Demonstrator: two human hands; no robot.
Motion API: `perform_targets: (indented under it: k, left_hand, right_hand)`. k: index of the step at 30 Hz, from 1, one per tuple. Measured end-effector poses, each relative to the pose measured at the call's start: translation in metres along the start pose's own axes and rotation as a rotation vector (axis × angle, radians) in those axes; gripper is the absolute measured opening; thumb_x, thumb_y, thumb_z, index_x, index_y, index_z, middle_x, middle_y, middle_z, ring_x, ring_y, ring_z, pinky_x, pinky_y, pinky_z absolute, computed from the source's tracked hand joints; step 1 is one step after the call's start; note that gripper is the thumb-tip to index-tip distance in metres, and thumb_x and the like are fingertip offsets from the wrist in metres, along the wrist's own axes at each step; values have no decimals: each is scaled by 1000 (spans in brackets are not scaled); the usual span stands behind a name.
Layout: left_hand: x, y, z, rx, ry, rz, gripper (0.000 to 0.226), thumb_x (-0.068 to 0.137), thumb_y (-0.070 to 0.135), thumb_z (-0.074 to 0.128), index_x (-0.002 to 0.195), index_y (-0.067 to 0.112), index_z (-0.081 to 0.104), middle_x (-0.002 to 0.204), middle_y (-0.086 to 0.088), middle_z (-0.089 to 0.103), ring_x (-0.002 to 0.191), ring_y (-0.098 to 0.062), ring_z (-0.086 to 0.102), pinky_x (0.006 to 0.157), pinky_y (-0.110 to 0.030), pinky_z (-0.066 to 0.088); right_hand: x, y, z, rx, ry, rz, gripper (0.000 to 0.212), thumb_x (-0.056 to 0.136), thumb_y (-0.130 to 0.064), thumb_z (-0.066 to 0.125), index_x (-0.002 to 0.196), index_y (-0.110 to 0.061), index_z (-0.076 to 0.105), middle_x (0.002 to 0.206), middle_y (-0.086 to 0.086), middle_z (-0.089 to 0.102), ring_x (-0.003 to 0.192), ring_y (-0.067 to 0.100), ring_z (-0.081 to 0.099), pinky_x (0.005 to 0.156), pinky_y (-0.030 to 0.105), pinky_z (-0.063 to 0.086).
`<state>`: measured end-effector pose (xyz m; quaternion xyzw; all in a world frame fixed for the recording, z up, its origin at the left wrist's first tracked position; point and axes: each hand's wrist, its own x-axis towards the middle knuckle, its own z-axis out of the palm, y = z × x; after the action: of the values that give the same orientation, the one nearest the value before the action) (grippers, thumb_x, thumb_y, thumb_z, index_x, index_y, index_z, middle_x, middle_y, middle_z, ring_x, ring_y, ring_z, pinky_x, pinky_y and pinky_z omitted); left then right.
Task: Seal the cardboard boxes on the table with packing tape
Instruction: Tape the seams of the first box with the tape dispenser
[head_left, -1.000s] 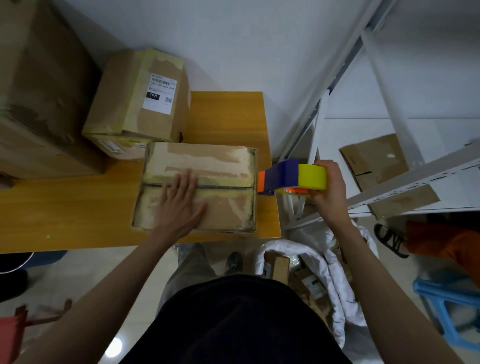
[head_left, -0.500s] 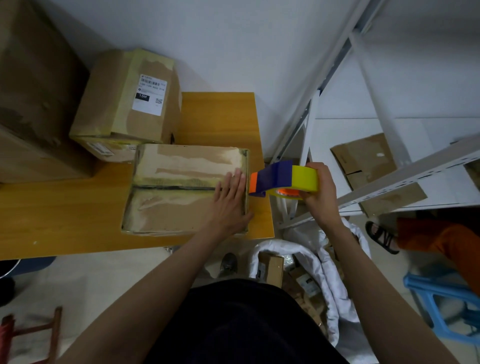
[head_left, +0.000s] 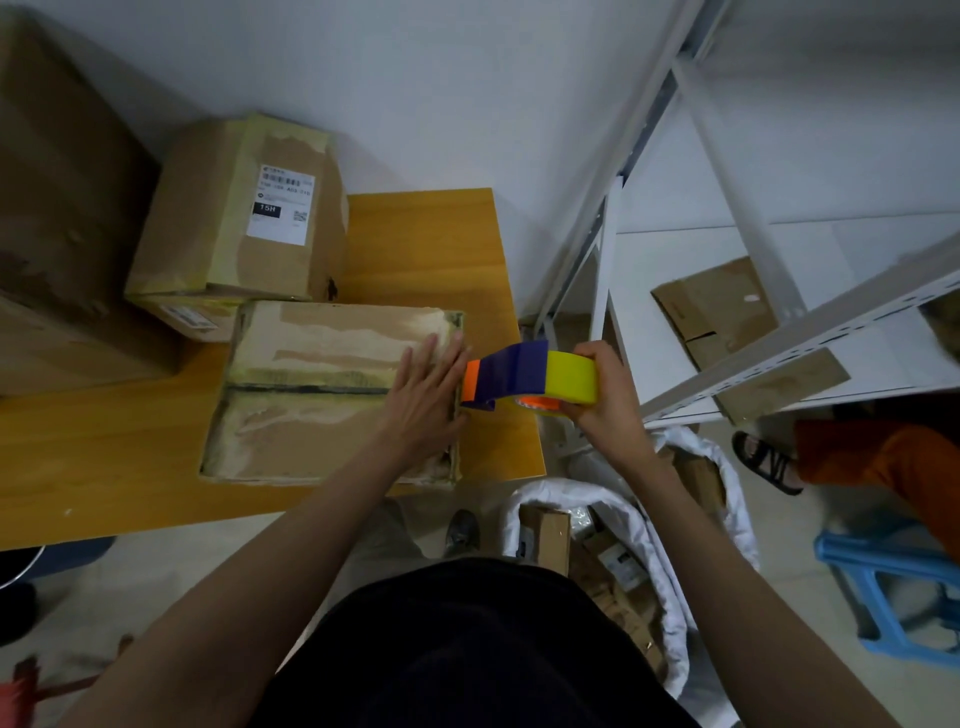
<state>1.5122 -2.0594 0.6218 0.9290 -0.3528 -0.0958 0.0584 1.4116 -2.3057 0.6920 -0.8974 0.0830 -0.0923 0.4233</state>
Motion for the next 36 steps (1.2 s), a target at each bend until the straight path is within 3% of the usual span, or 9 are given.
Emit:
perform_targets:
  k: [6, 10, 13, 15, 17, 22, 27, 33, 36]
  left_hand:
    - [-1, 4, 4, 28, 40, -39, 79, 97, 58, 32, 161, 21, 3, 169, 1, -5, 155, -26, -9, 123, -56, 2]
    - [-1, 3, 2, 22, 44, -35, 80, 95, 58, 27, 161, 21, 3, 169, 1, -6, 155, -27, -9, 123, -56, 1]
    - [0, 6, 2, -11, 45, -33, 81, 92, 54, 25, 161, 20, 4, 169, 0, -6, 155, -27, -10, 123, -56, 2]
    - [0, 7, 4, -48, 66, -46, 81, 91, 53, 26, 161, 20, 4, 169, 0, -4, 155, -26, -10, 123, -56, 2]
    - [-1, 6, 5, -59, 69, -46, 81, 91, 53, 26, 161, 20, 3, 169, 1, -6, 154, -25, -12, 124, -56, 1]
    - [0, 3, 6, -33, 52, -34, 80, 95, 58, 23, 161, 20, 0, 169, 1, -10, 154, -25, -15, 123, -56, -1]
    - [1, 1, 6, 2, 43, -27, 83, 95, 63, 27, 161, 18, 3, 169, 0, -6, 154, -26, -11, 123, -56, 1]
    - [0, -2, 5, -1, 28, -25, 91, 90, 65, 31, 161, 20, -5, 168, 0, -13, 153, -26, -17, 123, -53, -7]
    - [2, 0, 4, -4, -3, -25, 93, 88, 68, 25, 161, 20, -5, 168, 0, -14, 153, -27, -19, 123, -53, -8]
  right_hand:
    - [-7, 2, -12, 62, 1, 59, 56, 76, -11, 85, 120, -14, 50, 111, -2, 57, 100, 1, 56, 73, 11, 44]
    - [-16, 12, -28, 100, 46, 85, 53, 79, -7, 82, 119, -22, 50, 112, 2, 61, 101, 20, 61, 75, 28, 50]
    - [-17, 12, -32, 62, 47, 72, 51, 77, -10, 77, 121, -19, 52, 114, 3, 59, 102, 18, 59, 78, 22, 45]
    - [-13, 10, -29, 5, 56, 21, 52, 76, -14, 75, 123, -16, 52, 117, 5, 58, 104, 18, 56, 82, 22, 44]
    - [-9, 8, -23, -95, 7, -20, 57, 75, -10, 78, 124, -20, 50, 119, 8, 55, 109, 20, 51, 85, 31, 45]
    - [-1, -12, 0, -423, -43, -85, 61, 74, 1, 81, 123, -20, 52, 111, 9, 50, 102, 24, 49, 75, 33, 40]
    - [-1, -21, 9, -472, -60, -122, 64, 72, 2, 81, 122, -23, 50, 110, 9, 48, 99, 26, 49, 77, 44, 50]
    - [-9, -9, 13, -642, -169, -124, 79, 57, 15, 80, 121, -21, 49, 110, 12, 51, 102, 26, 43, 81, 37, 43]
    - [-25, 8, 7, -553, -109, 22, 69, 63, 16, 77, 120, -17, 54, 110, 13, 50, 101, 25, 43, 79, 35, 39]
